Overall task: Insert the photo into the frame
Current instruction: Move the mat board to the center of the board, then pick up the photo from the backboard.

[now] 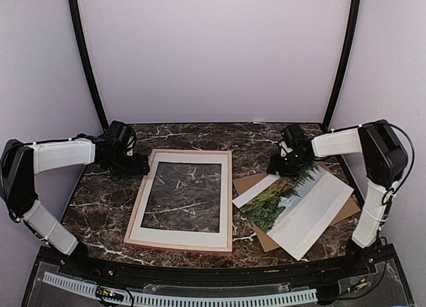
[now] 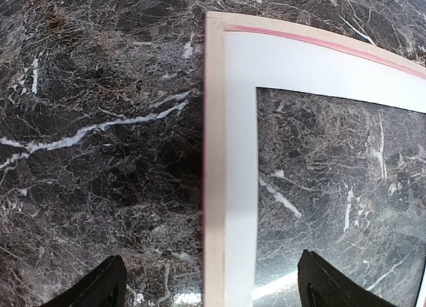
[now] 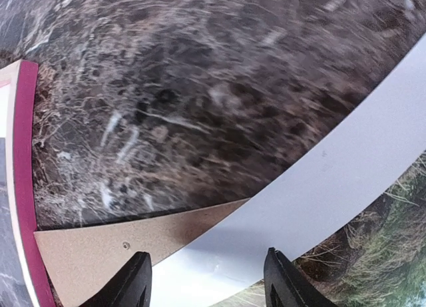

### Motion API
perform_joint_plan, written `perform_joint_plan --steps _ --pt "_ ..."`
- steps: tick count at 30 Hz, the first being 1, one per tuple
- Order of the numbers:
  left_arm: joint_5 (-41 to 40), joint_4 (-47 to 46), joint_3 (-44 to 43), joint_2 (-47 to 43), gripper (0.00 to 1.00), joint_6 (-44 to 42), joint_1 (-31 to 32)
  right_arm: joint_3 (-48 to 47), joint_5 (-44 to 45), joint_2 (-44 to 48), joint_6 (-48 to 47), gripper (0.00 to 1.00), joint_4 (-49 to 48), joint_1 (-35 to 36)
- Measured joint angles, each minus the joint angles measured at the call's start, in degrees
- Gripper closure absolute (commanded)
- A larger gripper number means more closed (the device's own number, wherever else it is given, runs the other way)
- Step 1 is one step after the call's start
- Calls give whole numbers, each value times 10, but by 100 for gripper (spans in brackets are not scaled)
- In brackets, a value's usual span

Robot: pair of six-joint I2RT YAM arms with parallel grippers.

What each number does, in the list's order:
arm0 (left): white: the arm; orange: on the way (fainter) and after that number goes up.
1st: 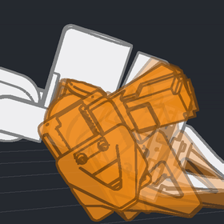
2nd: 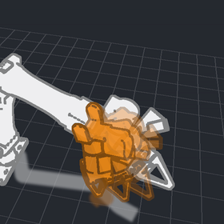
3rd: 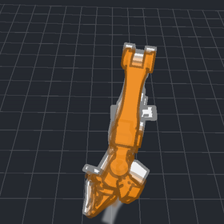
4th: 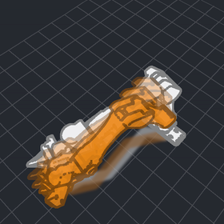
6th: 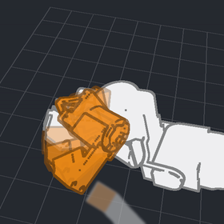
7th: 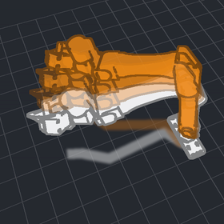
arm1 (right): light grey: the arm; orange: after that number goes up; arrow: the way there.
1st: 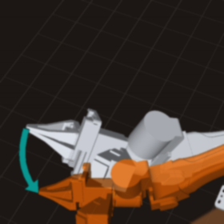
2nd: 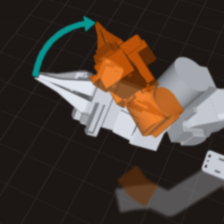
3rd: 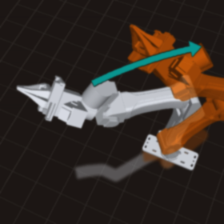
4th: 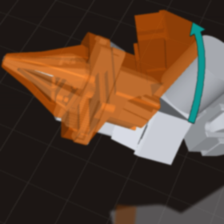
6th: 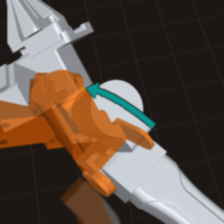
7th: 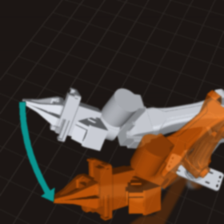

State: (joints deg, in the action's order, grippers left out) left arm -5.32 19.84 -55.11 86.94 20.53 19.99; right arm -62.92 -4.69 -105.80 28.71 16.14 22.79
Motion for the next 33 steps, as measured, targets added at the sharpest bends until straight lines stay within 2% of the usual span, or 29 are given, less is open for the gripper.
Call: perform_joint_plan --steps 5,8,12,16,21,24,29,33 --pt "23 -1 0 1 8 -3 0 -83 -40 -63 -49 40 3 26" --pt "41 -6 0 1 8 -4 5 -99 -51 -71 -73 37 11 37" --pt "69 -20 -2 1 8 -5 24 -97 -47 -52 -90 34 51 40" --pt "99 -39 -7 1 9 -6 46 -78 -28 6 -87 32 93 40" --pt "137 -56 -34 1 9 -12 84 -24 21 117 -50 32 124 30" --pt "163 -68 -63 11 9 -15 116 47 47 183 -14 32 135 4" --pt "195 -80 -113 57 9 -16 175 176 76 283 38 31 173 -66" --pt "213 -83 -156 108 9 -17 222 246 69 363 88 34 186 -83"
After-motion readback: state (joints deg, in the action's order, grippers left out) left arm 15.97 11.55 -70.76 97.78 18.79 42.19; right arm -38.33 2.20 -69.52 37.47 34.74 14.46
